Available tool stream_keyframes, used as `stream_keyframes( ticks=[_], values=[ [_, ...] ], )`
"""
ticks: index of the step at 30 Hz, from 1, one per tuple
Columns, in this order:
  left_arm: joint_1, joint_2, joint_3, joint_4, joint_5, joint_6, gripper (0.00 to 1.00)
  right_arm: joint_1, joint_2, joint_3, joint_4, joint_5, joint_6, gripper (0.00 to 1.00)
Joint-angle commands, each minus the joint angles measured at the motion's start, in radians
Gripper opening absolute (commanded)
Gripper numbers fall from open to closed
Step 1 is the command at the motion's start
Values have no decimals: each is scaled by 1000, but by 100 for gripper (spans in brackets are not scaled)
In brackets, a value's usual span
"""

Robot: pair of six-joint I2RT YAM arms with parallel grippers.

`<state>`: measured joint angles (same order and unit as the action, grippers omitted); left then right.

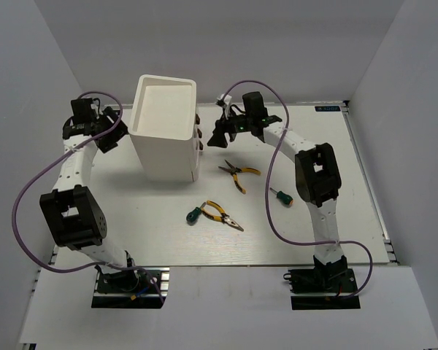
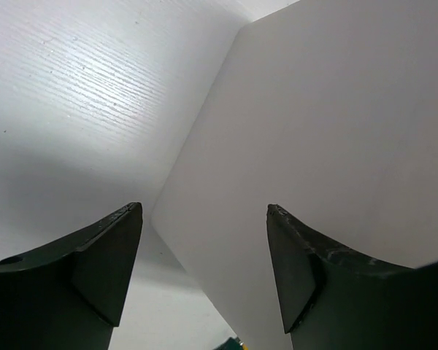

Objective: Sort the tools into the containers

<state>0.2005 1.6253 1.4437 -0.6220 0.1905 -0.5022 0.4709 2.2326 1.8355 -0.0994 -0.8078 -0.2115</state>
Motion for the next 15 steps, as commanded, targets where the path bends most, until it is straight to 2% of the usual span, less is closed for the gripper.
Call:
stream_keyframes(
  ticks=[1,8,15],
  values=[
    [-9,-71,-17,-5,15,2,79,9,25,40,79,-50,-80,76],
    [-9,-139,-72,-25,-6,2,83,15,105,110,151,-70,-78,78],
    [-9,-206,-135,-47,-28,2,84,14,170,114,305,-64,-48,78]
  ],
)
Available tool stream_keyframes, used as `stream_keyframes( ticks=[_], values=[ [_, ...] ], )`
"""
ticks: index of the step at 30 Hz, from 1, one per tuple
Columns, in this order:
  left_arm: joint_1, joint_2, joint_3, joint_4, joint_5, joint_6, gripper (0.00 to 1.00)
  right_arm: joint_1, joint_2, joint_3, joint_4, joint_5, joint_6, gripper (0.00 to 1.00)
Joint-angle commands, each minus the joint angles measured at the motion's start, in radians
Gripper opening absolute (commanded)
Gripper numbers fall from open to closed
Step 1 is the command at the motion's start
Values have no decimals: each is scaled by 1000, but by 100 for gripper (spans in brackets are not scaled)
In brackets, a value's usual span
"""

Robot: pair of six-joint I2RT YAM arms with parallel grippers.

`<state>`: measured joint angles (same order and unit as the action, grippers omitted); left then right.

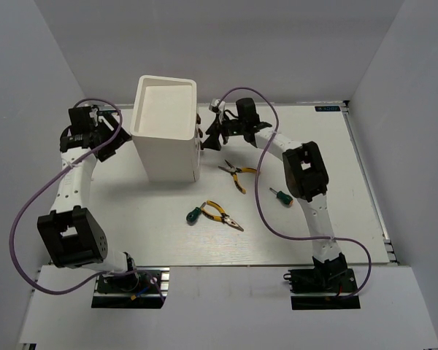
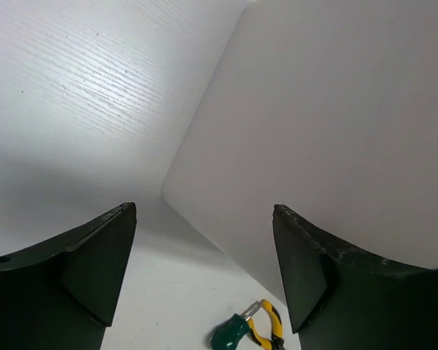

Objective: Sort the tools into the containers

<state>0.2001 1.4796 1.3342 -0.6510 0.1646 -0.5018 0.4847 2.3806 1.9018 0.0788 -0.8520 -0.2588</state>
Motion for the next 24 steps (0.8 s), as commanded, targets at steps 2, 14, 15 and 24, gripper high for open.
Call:
stream_keyframes(
  ticks=[2,14,15,24],
  values=[
    [-8,-76,-35,-27,-11,2,86,0,35,45,157,-22,21,77],
    [10,-200,-53,-144,-270,-83,92,-11,39,49,279,-99,41,74],
    [10,-220,-64,-144,-280,-83,92,-12,42,40,292,-107,44,73],
    [19,-231,-93,-153,-263,-92,92,-26,29,16,314,-202,50,70]
  ],
)
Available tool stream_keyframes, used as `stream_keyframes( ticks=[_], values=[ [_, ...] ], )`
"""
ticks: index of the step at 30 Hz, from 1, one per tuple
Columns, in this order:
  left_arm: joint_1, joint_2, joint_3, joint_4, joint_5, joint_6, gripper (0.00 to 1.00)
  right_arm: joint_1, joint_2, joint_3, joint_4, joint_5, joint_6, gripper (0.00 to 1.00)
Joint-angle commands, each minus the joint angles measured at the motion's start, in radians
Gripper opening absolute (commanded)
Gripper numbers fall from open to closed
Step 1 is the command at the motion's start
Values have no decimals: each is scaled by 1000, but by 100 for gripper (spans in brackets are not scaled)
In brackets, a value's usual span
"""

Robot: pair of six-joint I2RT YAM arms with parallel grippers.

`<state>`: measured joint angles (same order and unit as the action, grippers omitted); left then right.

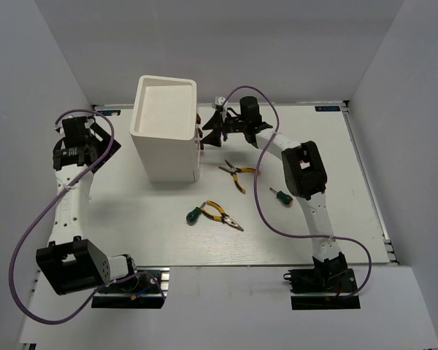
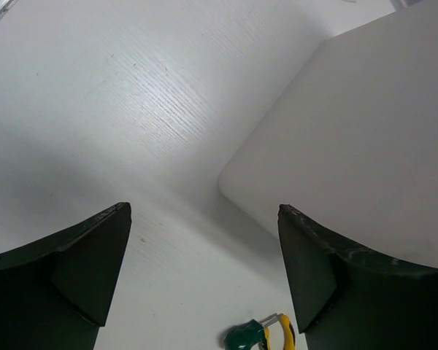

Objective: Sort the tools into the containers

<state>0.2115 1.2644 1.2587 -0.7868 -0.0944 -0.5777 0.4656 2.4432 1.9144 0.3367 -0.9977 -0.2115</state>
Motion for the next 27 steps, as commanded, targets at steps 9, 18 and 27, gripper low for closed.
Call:
stream_keyframes(
  ticks=[9,18,27],
  values=[
    [8,-16,-27,-17,5,-16,92,-5,39,126,33,-76,20,66],
    [8,-16,-27,-17,15,-16,92,-7,66,143,24,-81,21,63],
    [8,-16,-36,-8,33,-25,92,-7,77,140,31,-96,27,56]
  ],
)
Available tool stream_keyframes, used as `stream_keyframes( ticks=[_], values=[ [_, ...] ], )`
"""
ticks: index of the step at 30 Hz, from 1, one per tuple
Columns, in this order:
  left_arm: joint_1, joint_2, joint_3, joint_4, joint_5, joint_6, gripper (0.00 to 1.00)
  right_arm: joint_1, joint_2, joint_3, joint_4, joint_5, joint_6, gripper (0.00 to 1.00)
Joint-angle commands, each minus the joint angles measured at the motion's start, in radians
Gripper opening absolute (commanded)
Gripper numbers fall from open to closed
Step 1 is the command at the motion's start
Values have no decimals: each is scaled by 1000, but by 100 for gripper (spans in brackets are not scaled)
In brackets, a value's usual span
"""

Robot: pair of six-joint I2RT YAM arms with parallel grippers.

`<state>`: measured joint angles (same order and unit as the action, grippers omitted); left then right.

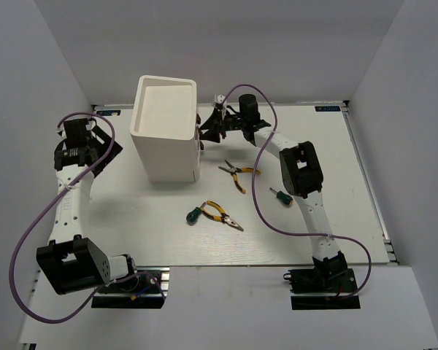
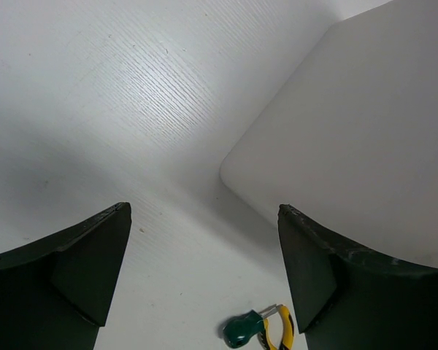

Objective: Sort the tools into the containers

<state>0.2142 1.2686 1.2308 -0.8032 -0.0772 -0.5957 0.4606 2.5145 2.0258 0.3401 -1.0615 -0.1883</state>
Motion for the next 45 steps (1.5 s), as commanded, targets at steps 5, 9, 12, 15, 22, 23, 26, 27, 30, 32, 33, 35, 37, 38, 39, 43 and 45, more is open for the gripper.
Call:
stream_keyframes(
  ticks=[5,9,12,15,22,23,26,27,30,32,33,35,37,38,39,43,45],
  values=[
    [5,-20,-8,9,25,-7,92,-2,6,28,33,-63,16,35],
    [5,-20,-17,18,25,-16,92,-3,-3,11,46,-65,27,13],
    [5,-20,-17,18,25,-16,92,-2,-14,-10,62,-58,27,2],
    [5,-20,-17,27,25,-16,92,-2,-31,-35,71,-45,29,0],
    [5,-67,-27,65,25,-16,92,-17,-89,-104,85,9,24,0],
    [5,-67,-27,65,25,-16,92,-19,-91,-119,82,21,20,0],
    [5,-77,-27,65,25,-16,92,-26,-126,-131,-11,118,-72,0],
    [5,-77,-27,65,25,-16,92,-27,-137,-142,-19,136,-88,0],
    [5,-77,-36,76,25,-16,92,-34,-161,-183,-49,210,-141,0],
    [5,-86,-36,85,25,-16,92,-45,-183,-205,-56,268,-166,0],
    [5,-86,-45,85,25,-16,92,-45,-197,-234,-59,279,-172,0],
    [5,-86,-45,85,25,-16,92,-57,-232,-263,-59,319,-178,0],
    [5,-86,-54,94,25,-26,92,-72,-267,-309,-62,328,-184,0],
    [5,-95,-54,94,34,-26,92,-77,-276,-324,-62,328,-188,0],
    [5,-95,-54,105,34,-26,92,-80,-286,-335,-62,322,-192,0],
    [5,-95,-73,114,44,-35,92,-97,-339,-430,-52,314,-198,0],
    [5,-95,-73,124,53,-35,92,-109,-371,-458,-43,311,-194,0]
  ],
)
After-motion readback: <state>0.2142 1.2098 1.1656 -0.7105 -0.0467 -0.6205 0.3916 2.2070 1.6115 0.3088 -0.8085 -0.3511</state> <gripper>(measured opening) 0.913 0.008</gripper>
